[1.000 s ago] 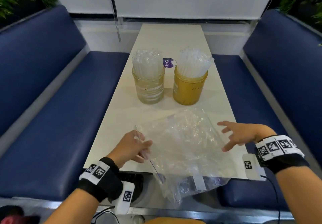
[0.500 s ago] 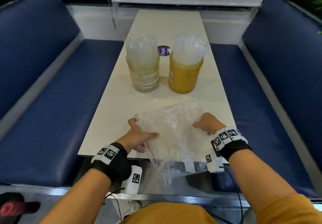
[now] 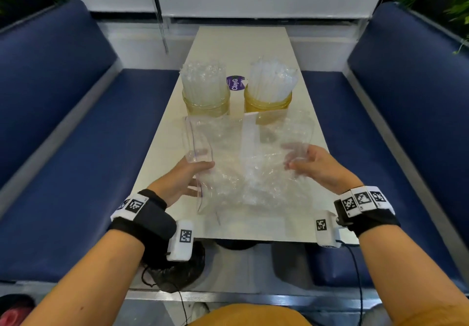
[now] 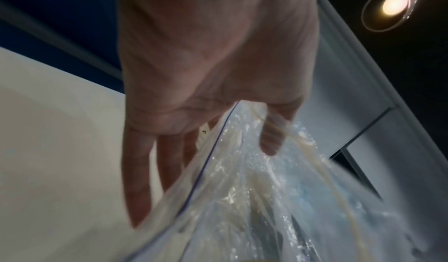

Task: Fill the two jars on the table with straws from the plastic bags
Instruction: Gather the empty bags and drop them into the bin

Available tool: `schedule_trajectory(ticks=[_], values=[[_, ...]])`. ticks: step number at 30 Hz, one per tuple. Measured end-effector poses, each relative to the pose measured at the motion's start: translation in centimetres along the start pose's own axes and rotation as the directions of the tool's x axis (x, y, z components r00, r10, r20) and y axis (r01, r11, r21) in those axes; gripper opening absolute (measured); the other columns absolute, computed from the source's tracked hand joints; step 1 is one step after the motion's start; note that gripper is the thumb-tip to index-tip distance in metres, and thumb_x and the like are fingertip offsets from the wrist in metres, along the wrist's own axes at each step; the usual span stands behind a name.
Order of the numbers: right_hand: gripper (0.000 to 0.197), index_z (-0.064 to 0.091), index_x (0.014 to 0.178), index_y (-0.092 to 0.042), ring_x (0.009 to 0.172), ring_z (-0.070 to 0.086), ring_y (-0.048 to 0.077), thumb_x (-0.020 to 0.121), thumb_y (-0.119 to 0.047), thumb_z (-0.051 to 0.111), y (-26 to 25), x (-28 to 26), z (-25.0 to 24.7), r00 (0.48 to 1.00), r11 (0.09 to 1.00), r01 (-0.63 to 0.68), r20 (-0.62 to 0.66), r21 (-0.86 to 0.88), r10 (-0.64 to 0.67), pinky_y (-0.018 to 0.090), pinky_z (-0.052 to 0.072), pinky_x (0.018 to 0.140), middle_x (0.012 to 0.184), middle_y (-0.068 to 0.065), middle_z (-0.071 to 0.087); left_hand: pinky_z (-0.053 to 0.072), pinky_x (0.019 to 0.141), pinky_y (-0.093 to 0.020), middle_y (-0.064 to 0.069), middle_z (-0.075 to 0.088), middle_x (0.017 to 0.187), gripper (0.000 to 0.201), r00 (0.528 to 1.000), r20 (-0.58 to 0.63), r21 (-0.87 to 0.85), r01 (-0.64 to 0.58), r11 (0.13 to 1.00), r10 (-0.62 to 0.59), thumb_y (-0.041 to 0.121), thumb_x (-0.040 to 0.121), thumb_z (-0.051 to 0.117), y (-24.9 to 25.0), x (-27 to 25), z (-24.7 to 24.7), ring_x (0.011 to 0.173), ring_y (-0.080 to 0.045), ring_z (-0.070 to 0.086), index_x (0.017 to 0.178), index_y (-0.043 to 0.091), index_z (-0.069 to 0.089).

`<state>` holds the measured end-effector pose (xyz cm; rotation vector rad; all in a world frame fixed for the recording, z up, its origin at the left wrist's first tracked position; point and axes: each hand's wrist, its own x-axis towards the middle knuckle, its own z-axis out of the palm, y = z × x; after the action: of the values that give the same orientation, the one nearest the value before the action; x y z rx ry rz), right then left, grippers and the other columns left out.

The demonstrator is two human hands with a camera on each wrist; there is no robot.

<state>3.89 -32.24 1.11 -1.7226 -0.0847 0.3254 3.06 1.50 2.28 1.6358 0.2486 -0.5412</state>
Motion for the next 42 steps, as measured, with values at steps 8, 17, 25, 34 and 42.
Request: schedule_trajectory(ticks=[8, 17, 25, 34, 42], values=[[0.009, 0.075, 0.100, -0.016, 0.064, 0.066, 0.020, 0.096, -0.017, 0.067, -3.0, 0.2, -0.2, 0.993, 0.979, 0.100, -0.045, -0.177, -0.110, 0.033, 0.048, 0.055, 0.080, 0.004, 0.072, 0.048, 0.073, -0.037, -0.002, 0.072, 0.102, 0.035, 0.911, -0.101, -0.058, -0.406, 0.912, 0.399, -0.006, 0.095, 0.062, 1.8, 0.0, -1.4, 0.080, -0.022, 0.064, 0.124, 0.013, 0.066], [0.050, 0.072, 0.120, -0.013, 0.116, 0.067, 0.011, 0.088, 0.020, 0.052, -3.8, 0.0, -1.8, 0.992, 0.947, 0.095, 0.110, -0.307, -0.064, 0.040, 0.052, 0.102, 0.121, -0.003, 0.073, 0.051, 0.093, -0.036, -0.006, 0.074, 0.122, 0.054, 0.849, 0.019, 0.202, -0.520, 0.830, 0.527, -0.026, 0.086, 0.042, 3.3, -1.1, -3.8, 0.115, -0.025, 0.069, 0.050, 0.009, 0.061], [0.088, 0.044, 0.145, -0.037, 0.126, 0.048, -0.009, 0.069, -0.058, 0.082, -8.5, 2.2, 4.4, 0.959, 0.800, 0.257, 0.245, -0.542, -0.141, 0.019, 0.039, 0.107, 0.139, -0.026, 0.051, 0.047, 0.105, -0.025, -0.002, 0.076, 0.115, 0.058, 0.730, 0.188, 0.318, -0.678, 0.662, 0.657, -0.035, 0.075, 0.042, 6.2, -2.1, -1.4, 0.117, -0.018, 0.066, 0.049, 0.010, 0.067], [0.045, 0.064, 0.130, -0.027, 0.110, 0.065, 0.007, 0.088, -0.039, 0.074, -6.8, 4.5, 6.6, 0.936, 0.749, 0.337, 0.291, -0.570, -0.200, 0.037, 0.050, 0.103, 0.120, -0.009, 0.072, 0.038, 0.106, -0.032, 0.018, 0.057, 0.143, 0.073, 0.915, 0.131, 0.221, -0.403, 0.888, 0.382, 0.069, 0.084, 0.053, 7.1, -3.1, -1.6, 0.131, -0.006, 0.054, 0.149, 0.040, 0.038], [0.057, 0.066, 0.119, -0.022, 0.095, 0.062, 0.003, 0.074, -0.053, 0.082, -6.7, 3.9, 5.1, 0.963, 0.681, 0.227, 0.263, -0.696, -0.052, 0.023, 0.048, 0.083, 0.112, -0.013, 0.069, 0.058, 0.087, -0.054, -0.013, 0.075, 0.101, 0.010, 0.856, -0.064, 0.410, -0.445, 0.796, 0.512, 0.020, 0.094, 0.072, 7.4, -2.0, -2.5, 0.088, -0.023, 0.070, 0.102, 0.014, 0.075]])
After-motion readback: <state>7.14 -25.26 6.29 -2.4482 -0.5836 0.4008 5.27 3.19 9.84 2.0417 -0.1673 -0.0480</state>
